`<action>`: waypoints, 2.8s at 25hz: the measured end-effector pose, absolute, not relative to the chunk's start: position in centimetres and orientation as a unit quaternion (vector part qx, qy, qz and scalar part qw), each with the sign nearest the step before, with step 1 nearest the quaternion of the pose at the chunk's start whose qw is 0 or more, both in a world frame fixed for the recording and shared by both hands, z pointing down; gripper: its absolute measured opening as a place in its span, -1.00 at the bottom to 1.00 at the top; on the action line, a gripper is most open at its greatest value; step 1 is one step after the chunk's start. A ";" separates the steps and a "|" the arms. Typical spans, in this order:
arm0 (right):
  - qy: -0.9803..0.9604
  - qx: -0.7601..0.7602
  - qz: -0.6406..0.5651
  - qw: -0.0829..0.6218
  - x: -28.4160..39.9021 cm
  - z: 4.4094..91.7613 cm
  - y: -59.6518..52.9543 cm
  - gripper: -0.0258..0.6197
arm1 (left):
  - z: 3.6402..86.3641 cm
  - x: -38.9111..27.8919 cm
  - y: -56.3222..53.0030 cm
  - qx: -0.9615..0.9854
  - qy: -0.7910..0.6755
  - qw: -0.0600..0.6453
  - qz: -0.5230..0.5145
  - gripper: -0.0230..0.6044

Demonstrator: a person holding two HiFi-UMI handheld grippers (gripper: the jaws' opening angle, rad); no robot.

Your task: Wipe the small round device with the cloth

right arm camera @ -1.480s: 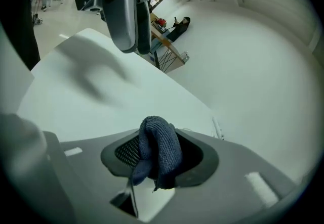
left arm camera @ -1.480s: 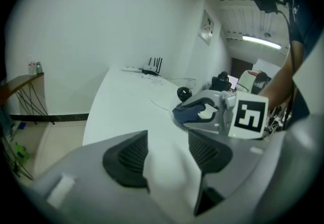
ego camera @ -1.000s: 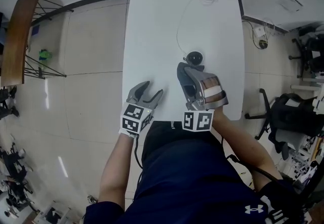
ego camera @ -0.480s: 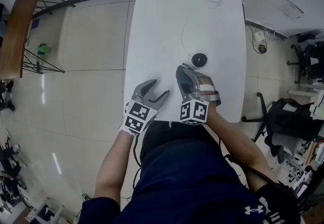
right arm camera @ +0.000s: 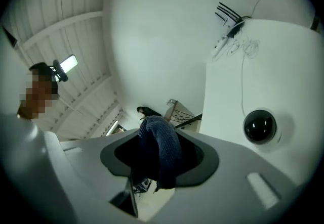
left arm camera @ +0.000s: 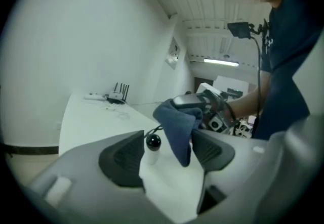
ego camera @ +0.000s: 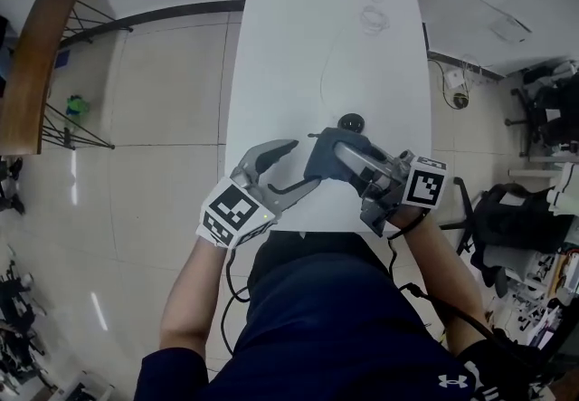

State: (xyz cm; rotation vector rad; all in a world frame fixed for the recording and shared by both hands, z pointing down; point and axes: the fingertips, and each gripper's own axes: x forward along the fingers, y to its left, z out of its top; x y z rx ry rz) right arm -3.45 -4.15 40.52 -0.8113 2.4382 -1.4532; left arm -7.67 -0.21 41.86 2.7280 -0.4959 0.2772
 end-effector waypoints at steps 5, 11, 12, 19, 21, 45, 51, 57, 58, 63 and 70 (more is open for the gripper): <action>0.831 -0.223 -0.503 0.080 -4.8 40.4 -2.5 -0.36 | 39.9 -5.4 0.9 0.979 -0.106 0.134 0.109 0.16; 0.802 -0.166 -0.570 0.072 -6.1 41.8 -0.3 -0.35 | 42.2 -3.9 3.2 0.972 -0.078 -0.068 0.213 0.15; 0.800 -0.161 -0.573 0.067 -6.2 41.9 -0.1 -0.33 | 42.4 -3.7 3.5 0.969 -0.075 -0.087 0.219 0.13; 0.817 -0.166 -0.548 0.059 -5.4 42.4 -0.4 0.05 | 43.4 -3.9 2.3 0.973 -0.119 -0.048 0.190 -0.37; 0.816 -0.201 -0.538 0.066 -3.5 42.7 -1.4 0.06 | 43.9 -5.4 0.1 0.969 -0.159 -0.017 0.191 -0.37; 0.834 -0.332 -0.087 -0.433 2.8 59.9 -7.7 0.15 | 59.0 -2.8 -4.5 0.911 -0.203 0.061 0.354 -0.32; 0.833 -0.328 -0.085 -0.438 2.7 60.0 -7.8 0.15 | 62.6 -3.0 -4.6 0.869 -0.159 0.043 0.466 -0.32; 0.829 -0.326 -0.088 -0.445 2.3 60.3 -7.7 0.15 | 55.5 -3.8 -7.8 0.888 -0.185 0.006 0.420 -0.31; 0.830 -0.325 -0.088 -0.445 2.3 60.3 -7.7 0.15 | 53.7 -3.4 -7.8 0.895 -0.175 -0.006 0.409 -0.31; 0.829 -0.329 -0.092 -0.442 2.6 60.4 -7.6 0.15 | 49.2 0.5 -5.8 0.882 -0.072 -0.164 0.437 -0.31; 0.830 -0.327 -0.090 -0.443 2.4 60.3 -7.5 0.15 | 52.9 -0.5 -7.1 0.843 -0.049 -0.193 0.499 -0.31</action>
